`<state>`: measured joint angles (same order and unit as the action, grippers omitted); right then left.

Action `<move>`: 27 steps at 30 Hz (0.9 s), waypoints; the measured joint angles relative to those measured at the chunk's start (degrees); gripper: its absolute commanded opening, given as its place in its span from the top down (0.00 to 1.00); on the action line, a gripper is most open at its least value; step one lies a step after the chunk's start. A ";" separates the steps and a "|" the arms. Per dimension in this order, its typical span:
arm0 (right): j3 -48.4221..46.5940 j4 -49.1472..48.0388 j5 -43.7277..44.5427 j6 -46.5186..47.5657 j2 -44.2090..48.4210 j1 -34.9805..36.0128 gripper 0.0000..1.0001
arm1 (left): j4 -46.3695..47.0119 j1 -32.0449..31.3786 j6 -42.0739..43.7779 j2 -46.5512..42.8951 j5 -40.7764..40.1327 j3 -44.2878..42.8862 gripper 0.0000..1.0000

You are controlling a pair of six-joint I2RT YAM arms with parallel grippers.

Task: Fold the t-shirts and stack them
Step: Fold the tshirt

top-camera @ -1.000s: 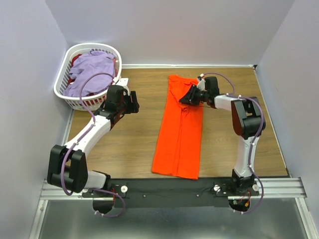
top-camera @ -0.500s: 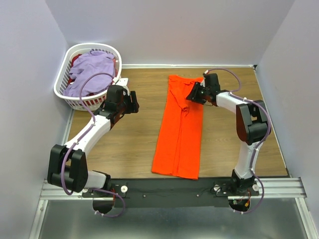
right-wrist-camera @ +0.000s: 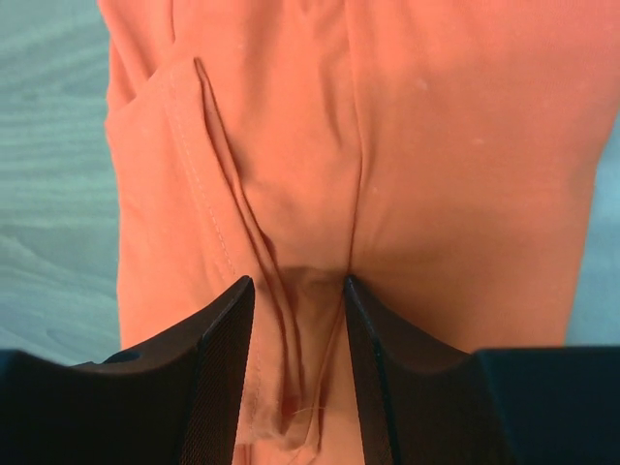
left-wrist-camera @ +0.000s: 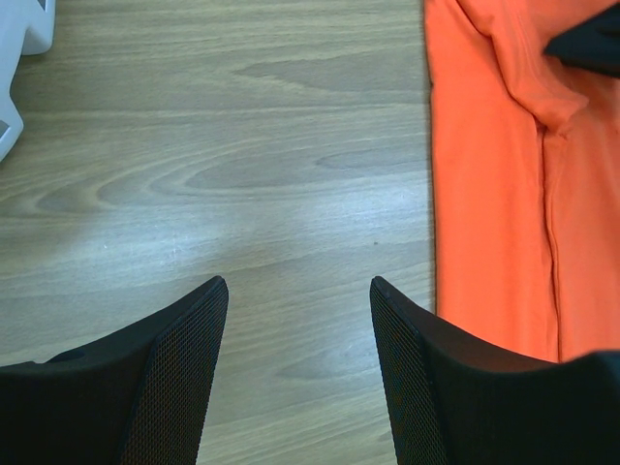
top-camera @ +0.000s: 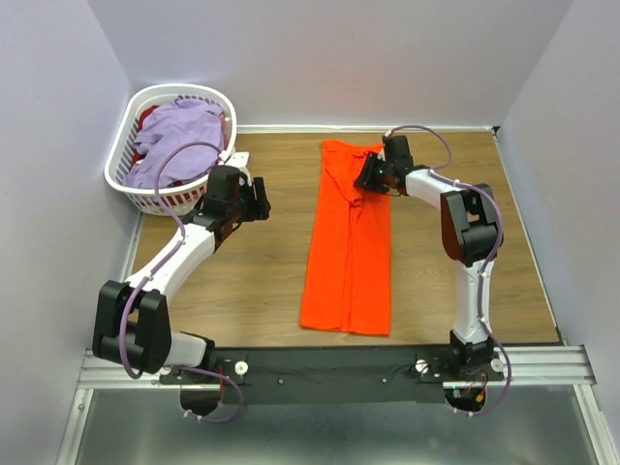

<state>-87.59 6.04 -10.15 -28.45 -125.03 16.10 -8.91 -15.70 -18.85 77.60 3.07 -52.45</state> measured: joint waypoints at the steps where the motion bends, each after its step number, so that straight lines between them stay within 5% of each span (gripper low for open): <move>1: -1.81 -0.13 0.00 0.00 -1.27 0.04 0.50 | -0.02 0.11 0.00 0.00 0.00 0.00 0.31; 6: -10.29 -0.13 0.02 -0.09 -6.97 0.09 0.50 | 0.02 1.53 -0.02 0.00 -0.02 0.00 0.28; 13: -12.13 3.10 0.76 0.13 -5.38 0.09 0.34 | 0.11 1.95 -0.26 0.00 0.20 0.50 0.26; 20: 7.67 8.85 2.89 0.09 21.55 0.09 0.32 | -2.05 -3.82 -3.67 -3.74 0.72 4.15 0.26; 27: 32.06 17.20 -0.46 -1.42 45.86 0.63 0.37 | -4.92 -18.73 -11.74 -12.02 0.76 10.45 0.26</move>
<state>-55.53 23.24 -10.61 -29.87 -79.18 16.73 -13.82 -34.44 -30.59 65.58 3.84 -42.00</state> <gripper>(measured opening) 0.647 0.742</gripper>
